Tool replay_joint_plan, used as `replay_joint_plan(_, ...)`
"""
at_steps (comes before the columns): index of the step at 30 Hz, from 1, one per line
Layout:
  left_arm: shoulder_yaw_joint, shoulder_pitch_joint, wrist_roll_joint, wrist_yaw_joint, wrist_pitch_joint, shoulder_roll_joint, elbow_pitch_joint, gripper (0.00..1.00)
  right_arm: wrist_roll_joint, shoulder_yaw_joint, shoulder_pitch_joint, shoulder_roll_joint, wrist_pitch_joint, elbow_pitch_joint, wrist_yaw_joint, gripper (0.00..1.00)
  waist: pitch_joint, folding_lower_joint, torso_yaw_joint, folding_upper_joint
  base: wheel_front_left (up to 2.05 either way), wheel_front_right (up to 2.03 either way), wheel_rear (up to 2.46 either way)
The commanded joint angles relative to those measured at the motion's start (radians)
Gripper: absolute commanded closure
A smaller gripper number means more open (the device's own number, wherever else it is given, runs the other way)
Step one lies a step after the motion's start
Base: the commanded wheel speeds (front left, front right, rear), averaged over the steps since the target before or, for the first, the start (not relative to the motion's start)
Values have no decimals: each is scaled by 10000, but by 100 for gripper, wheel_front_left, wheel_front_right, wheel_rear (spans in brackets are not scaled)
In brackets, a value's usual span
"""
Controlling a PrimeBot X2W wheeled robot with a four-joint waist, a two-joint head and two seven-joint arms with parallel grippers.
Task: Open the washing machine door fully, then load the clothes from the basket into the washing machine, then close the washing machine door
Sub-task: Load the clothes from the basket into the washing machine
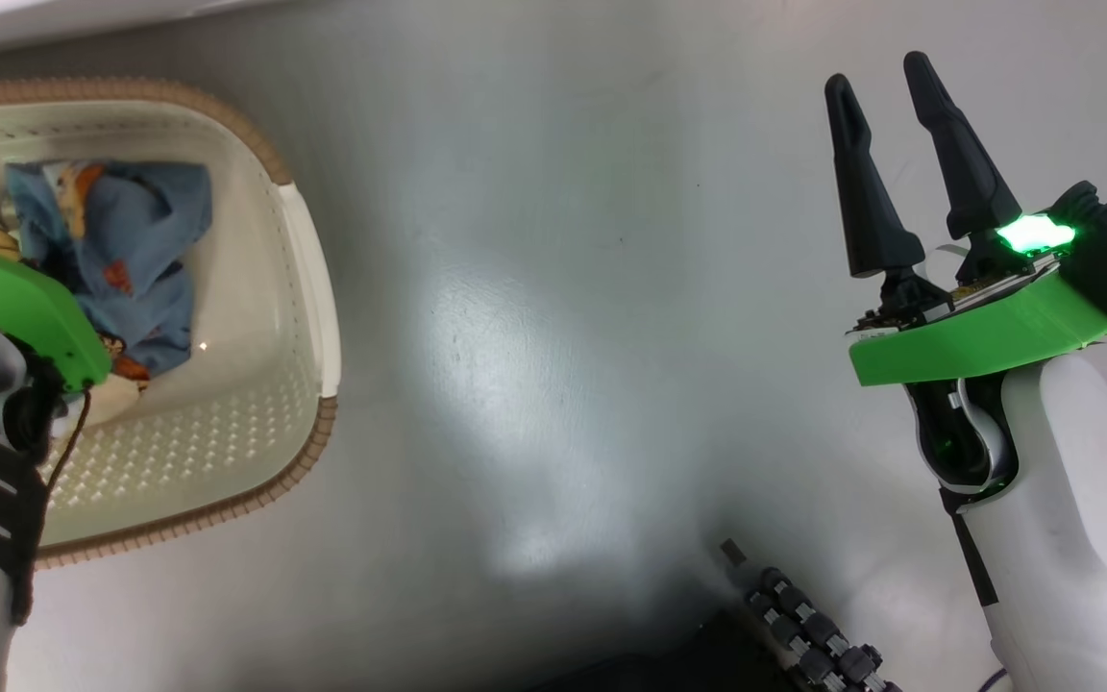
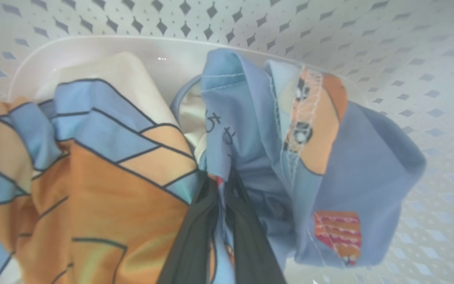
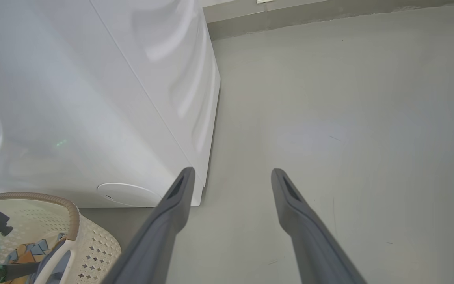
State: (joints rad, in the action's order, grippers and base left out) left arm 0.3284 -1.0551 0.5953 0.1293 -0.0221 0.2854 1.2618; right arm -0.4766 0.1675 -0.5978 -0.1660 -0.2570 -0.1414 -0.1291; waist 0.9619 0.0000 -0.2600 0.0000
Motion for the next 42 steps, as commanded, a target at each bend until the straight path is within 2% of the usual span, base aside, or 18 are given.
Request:
replay_joint_plan(1,-82,324,137,13,162,341,-144,100,122,159,277,17,-48,184,-16,0,-86,0,35,0,0,0,0)
replay_joint_plan(14,473,1248,1118,13,1194,86,-874,100,27,261,277,22,-48,46,-16,0,-890,0,317,0,0,0,0)
replay_joint_plan(24,1266,2241,1659,13,2485,9,-1590,100,-15,262,480,26,-48,-168,-16,0,-2001,0,703,0,0,0,0)
replay_joint_plan(30,1492,2740,1834,13,2802,0,-2072,100,-13,253,670,-63,-48,-298,-16,0,-2740,0,969,0,0,0,0)
replay_joint_plan(34,1406,2979,1829,13,2830,-11,-2507,100,-19,247,774,-132,-48,-356,-16,0,-3107,0,1086,0,0,0,0)
replay_joint_plan(42,495,4118,1170,13,2837,-157,-4039,100,-39,228,1150,-275,-48,-520,-16,0,-4147,0,1295,0,0,0,0)
